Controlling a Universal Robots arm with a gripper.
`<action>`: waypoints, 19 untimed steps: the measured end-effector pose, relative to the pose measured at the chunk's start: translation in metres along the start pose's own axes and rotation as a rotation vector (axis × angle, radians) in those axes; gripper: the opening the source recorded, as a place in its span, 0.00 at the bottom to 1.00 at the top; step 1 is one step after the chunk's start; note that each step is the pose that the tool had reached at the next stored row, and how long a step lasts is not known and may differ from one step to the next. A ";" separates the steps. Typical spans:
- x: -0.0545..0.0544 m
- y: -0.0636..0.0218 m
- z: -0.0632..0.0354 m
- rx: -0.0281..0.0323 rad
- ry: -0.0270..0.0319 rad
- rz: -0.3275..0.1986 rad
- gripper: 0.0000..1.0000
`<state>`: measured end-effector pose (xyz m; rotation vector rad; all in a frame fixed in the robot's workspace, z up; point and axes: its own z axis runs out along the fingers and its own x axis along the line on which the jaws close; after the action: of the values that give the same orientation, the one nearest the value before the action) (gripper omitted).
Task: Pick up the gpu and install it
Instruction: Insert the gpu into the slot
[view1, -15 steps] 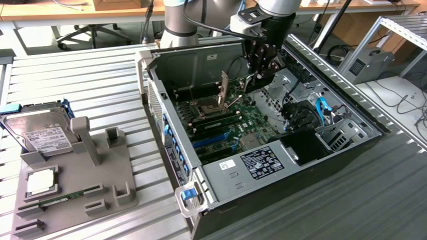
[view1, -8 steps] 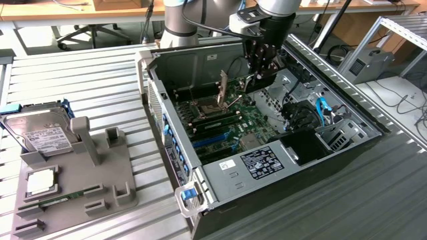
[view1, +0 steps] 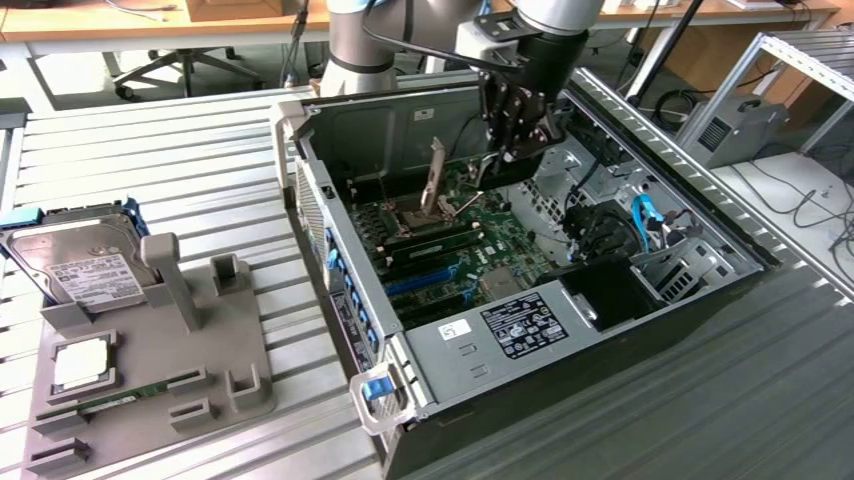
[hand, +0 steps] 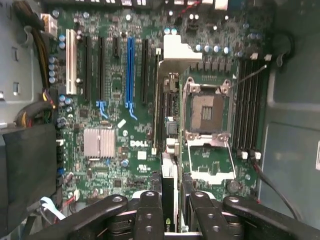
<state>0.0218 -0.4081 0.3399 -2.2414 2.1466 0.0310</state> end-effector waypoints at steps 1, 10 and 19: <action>0.000 0.0000 0.0003 -0.0115 -0.0005 0.000 0.26; 0.000 0.0000 0.0008 -0.0457 -0.0019 0.002 0.26; 0.002 0.0001 0.0021 -0.0457 -0.0019 0.002 0.26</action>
<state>0.0218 -0.4097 0.3377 -2.2625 2.1689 0.0831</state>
